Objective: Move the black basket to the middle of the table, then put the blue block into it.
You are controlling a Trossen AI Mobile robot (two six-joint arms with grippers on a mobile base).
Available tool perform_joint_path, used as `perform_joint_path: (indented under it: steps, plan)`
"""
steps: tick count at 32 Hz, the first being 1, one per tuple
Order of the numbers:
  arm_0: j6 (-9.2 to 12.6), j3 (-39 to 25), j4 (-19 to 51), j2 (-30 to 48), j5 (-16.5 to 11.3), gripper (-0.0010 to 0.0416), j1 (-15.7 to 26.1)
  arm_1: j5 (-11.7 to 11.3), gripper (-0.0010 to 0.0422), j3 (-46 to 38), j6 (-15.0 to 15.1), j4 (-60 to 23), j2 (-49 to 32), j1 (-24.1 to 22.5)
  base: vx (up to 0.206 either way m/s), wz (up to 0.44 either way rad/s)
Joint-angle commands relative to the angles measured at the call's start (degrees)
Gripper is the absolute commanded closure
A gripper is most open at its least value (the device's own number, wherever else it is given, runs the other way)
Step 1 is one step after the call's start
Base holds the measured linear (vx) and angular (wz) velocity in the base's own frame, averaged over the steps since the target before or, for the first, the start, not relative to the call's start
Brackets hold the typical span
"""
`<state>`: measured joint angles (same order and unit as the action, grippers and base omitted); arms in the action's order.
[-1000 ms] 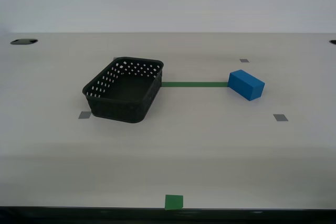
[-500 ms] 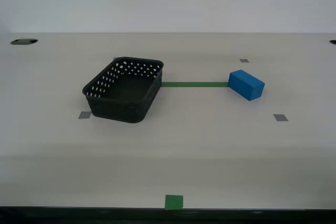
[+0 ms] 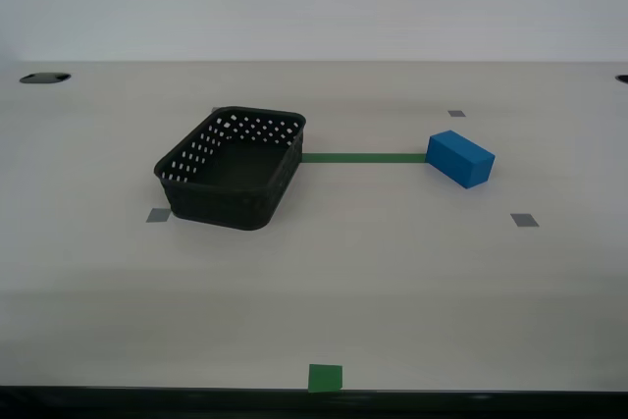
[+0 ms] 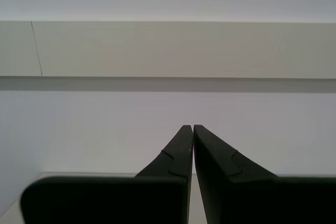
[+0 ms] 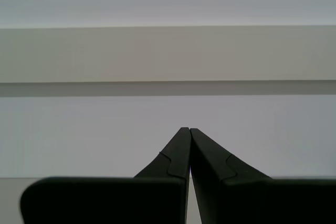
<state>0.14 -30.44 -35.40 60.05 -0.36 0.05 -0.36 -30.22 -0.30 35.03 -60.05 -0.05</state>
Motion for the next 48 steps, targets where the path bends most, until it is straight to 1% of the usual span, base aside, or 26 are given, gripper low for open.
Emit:
perform_joint_path:
  steps: [1,3,5,7,9,10,12,14,15,17,19,22,23,26,27,33,36,38,40,41,43,45,46,47,48]
  plan:
    - [0.0,0.0,-0.2,0.0,0.0,0.0405,0.0,0.0,0.0412,0.0,-1.3,-0.5,0.0,0.0,0.0,0.0]
    - [0.1,0.0,-0.1,0.0,0.0,0.0405,0.0,0.0,0.0412,-0.5,-1.6,-3.3,0.0,-0.1,0.0,0.0]
    - [0.2,0.0,-0.1,0.0,0.0,0.0405,0.0,0.0,0.0412,-2.4,-1.6,-9.8,0.0,-0.4,0.0,0.0]
    - [1.2,0.0,0.0,0.0,0.0,0.0405,0.0,-0.1,0.0412,-6.6,-1.4,-22.6,-0.1,-0.4,0.0,0.0]
    - [2.0,0.0,0.0,0.0,0.0,0.0405,0.0,-0.1,0.0412,-10.0,-1.3,-31.2,-0.6,-0.4,0.0,0.0]
    - [2.8,0.0,0.0,0.0,0.0,0.0405,0.1,0.0,0.0412,-12.4,-1.3,-36.9,-0.7,-0.4,0.0,0.0]
    - [3.0,0.0,0.0,0.0,0.0,0.0405,0.1,0.0,0.0412,-15.0,-1.3,-43.2,-0.7,-0.6,0.0,0.0]
    - [3.1,0.0,0.1,0.0,0.0,0.0405,0.2,0.0,0.0412,-18.6,-1.3,-52.2,-0.8,-1.4,0.0,0.0]
    - [3.1,0.0,0.2,0.0,0.0,0.0405,0.2,0.0,0.0412,-19.8,-1.3,-55.7,-0.8,-1.9,0.0,0.0]
    - [3.2,0.0,0.3,0.0,0.0,0.0405,0.3,0.0,0.0412,-20.6,-1.4,-59.2,-0.8,-2.5,0.0,0.0]
    - [3.3,0.0,1.2,0.0,0.0,0.0405,0.4,0.0,0.0412,-20.8,-1.4,-64.6,-0.8,-3.8,0.0,0.0]
    - [3.5,0.0,2.0,0.0,0.0,0.0405,0.4,0.0,0.0412,-20.3,-1.4,-67.2,-1.8,-5.3,0.0,0.0]
    - [3.9,0.0,2.3,0.0,0.0,0.0405,0.4,0.0,0.0412,-20.3,-1.5,-68.6,-3.1,-6.1,0.0,0.0]
    - [4.6,0.0,2.4,0.0,0.0,0.0405,0.4,0.0,0.0412,-20.3,-1.9,-69.3,-6.4,-7.6,0.0,0.0]
    - [4.7,0.0,2.5,0.0,0.0,0.0405,0.5,0.0,0.0412,-20.3,-1.8,-69.2,-9.1,-8.8,0.0,0.0]
    - [4.8,0.0,3.0,0.0,0.0,0.0405,0.5,0.0,0.0412,-20.3,-1.6,-65.7,-19.9,-12.8,0.0,0.0]
    - [4.9,0.0,3.0,0.0,0.0,0.0405,0.5,0.0,0.0411,-20.6,-1.6,-63.3,-24.0,-13.9,0.0,0.0]
    - [4.9,0.0,3.0,0.0,0.0,0.0405,0.5,0.0,0.04,-21.8,-1.7,-62.6,-27.0,-14.3,0.0,0.0]
    - [4.9,0.0,3.1,0.0,0.0,0.0405,0.6,0.0,0.0374,-23.3,-1.8,-62.5,-29.5,-14.3,0.0,0.0]
    - [4.9,0.0,3.1,0.0,0.0,0.0405,0.6,0.6,0.0346,-24.3,-2.3,-62.6,-31.0,-14.4,0.0,0.0]
    - [4.9,0.0,3.3,0.0,0.0,0.0405,0.7,2.6,0.0312,-25.2,-4.4,-62.6,-32.9,-14.4,0.0,0.0]
    - [4.9,0.0,3.5,0.0,0.0,0.0405,0.7,5.8,0.0259,-26.5,-7.9,-62.9,-35.7,-14.7,0.0,0.0]
    - [4.9,0.0,3.5,0.0,0.0,0.0405,0.7,6.6,0.0246,-26.8,-8.4,-63.0,-36.5,-14.9,0.0,0.0]
    - [4.8,0.0,3.6,0.0,0.0,0.0405,0.7,7.4,0.0218,-27.3,-8.8,-63.3,-38.0,-15.8,0.0,0.0]
    - [4.8,0.0,3.7,0.0,0.0,0.0405,0.7,7.4,0.0204,-27.4,-8.8,-63.3,-38.8,-16.6,0.0,0.0]
